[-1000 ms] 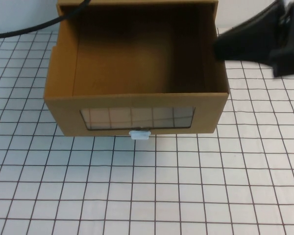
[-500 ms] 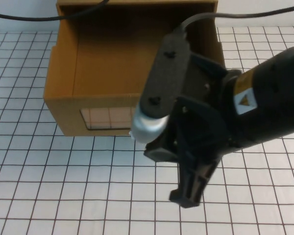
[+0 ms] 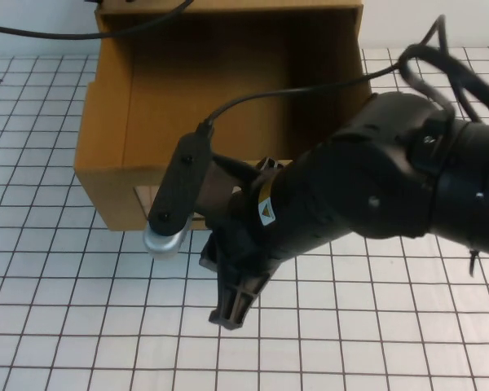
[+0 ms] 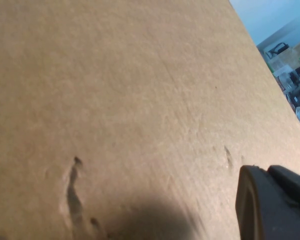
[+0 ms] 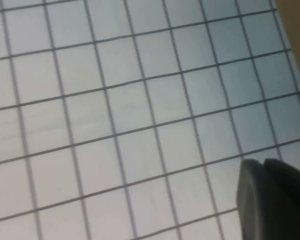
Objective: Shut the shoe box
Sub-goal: Close the shoe box with your right arm
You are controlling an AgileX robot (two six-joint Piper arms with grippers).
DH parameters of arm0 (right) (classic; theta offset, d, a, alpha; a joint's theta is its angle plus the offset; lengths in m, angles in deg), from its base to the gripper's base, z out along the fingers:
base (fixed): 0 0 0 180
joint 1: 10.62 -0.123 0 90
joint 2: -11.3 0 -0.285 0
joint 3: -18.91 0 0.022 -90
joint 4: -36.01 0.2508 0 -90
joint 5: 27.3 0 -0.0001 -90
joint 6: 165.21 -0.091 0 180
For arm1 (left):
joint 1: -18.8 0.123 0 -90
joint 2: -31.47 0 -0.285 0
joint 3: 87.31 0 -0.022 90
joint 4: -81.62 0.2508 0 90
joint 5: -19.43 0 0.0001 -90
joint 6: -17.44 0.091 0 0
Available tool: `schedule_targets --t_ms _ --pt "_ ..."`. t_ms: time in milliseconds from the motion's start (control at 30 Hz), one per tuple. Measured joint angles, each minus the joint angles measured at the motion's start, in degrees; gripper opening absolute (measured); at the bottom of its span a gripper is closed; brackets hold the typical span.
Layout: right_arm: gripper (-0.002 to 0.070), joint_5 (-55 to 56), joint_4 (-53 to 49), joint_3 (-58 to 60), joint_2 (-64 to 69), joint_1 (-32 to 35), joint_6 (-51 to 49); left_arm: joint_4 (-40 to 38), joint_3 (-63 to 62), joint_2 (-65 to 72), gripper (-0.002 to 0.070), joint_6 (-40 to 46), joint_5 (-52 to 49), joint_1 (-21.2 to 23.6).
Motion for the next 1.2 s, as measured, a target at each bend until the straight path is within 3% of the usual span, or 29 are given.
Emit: schedule_targets --t_ms 267,767,1200 --pt "-0.0013 5.02 -2.69 0.0 1.09 2.98 -0.13 1.24 -0.13 0.0 -0.0006 -0.77 0.0 0.0" --pt "-0.0014 20.34 -0.62 0.0 2.84 15.7 -0.22 1.37 -0.13 0.0 -0.0006 -1.08 0.0 0.0" --pt "-0.0014 34.98 3.0 0.0 8.5 16.63 -0.22 1.48 -0.13 0.0 -0.0006 -1.08 0.0 0.0"
